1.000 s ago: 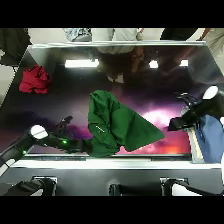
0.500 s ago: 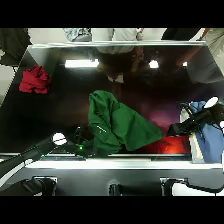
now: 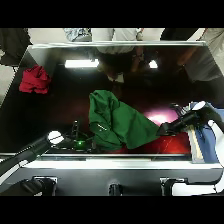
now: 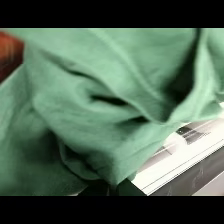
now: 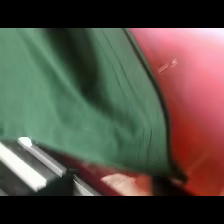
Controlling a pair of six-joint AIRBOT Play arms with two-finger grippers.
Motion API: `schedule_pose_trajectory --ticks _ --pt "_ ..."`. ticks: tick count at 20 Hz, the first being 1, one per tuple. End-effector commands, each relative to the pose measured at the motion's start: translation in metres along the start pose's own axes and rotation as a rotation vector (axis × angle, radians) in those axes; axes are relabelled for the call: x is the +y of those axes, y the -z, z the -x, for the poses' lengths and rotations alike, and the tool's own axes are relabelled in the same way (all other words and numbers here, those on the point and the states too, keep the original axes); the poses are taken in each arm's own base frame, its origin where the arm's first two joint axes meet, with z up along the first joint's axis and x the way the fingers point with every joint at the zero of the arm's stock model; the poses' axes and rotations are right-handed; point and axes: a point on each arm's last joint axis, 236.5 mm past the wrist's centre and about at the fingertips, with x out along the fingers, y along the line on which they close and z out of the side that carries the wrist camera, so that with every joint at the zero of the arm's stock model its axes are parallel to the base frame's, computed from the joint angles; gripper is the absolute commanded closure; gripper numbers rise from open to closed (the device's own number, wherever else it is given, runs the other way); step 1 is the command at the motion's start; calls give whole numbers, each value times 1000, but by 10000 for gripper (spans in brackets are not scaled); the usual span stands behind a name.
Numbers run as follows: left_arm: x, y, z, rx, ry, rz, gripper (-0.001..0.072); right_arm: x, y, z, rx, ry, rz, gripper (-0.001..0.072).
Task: Fold the shirts.
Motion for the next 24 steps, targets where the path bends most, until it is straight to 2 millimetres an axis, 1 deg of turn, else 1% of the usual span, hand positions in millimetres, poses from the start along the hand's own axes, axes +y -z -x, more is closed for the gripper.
schedule_pose_trajectory --ticks 1,2,3,4,5,6,7,8,9,10,11,12,13,14,15,16,17,18,19,21,23,24 --pt "7 -20 26 -78 -79 -118 682 0 -39 -11 -88 83 49 523" --pt "9 -36 44 -129 -117 -146 682 4 -49 -1 -112 93 40 671" --pt "9 -55 68 -195 -157 -177 682 12 -59 15 -147 98 64 672" --pt "4 -76 98 -270 -190 -214 682 22 -68 37 -185 117 108 672" --pt "-7 -96 133 -358 -216 -256 682 37 -80 69 -247 151 179 673" --pt "-25 -118 179 -474 -237 -299 683 54 -93 106 -333 199 238 673" --pt "-50 -136 229 -604 -244 -348 683 79 -105 156 -452 266 311 673" --pt "-83 -149 291 -764 -242 -406 683 108 -111 209 -583 339 386 674" --pt "-120 -153 357 -929 -238 -465 683 144 -111 268 -737 426 465 674" --pt "-154 -147 420 -1084 -232 -514 683 191 -98 342 -938 547 554 673" --pt "-186 -131 481 -1232 -219 -550 683 233 -73 406 -1119 667 616 673" --pt "-218 -106 540 -1382 -200 -595 683 277 -31 466 -1310 791 659 673" --pt "-244 -77 584 -1505 -179 -640 683 313 15 511 -1473 892 678 673" --pt "-265 -47 620 -1609 -156 -681 683 343 62 541 -1612 960 679 673" --pt "-279 -21 642 -1675 -128 -711 683 368 106 557 -1726 988 672 673" --pt "-287 -4 653 -1712 -103 -731 683 384 136 560 -1791 985 673 673" --pt "-292 7 657 -1724 -80 -742 682 393 157 555 -1808 984 683 673" --pt "-292 9 656 -1721 -77 -743 683 396 167 548 -1798 983 686 673" --pt "-289 7 652 -1708 -83 -739 683 395 172 542 -1779 984 686 673" --pt "-285 -3 645 -1683 -94 -727 683 391 172 535 -1742 981 681 672" --pt "-275 -16 636 -1652 -131 -708 682 380 158 526 -1678 969 665 672" --pt "-263 -29 628 -1619 -182 -686 683 370 146 519 -1624 958 652 672"
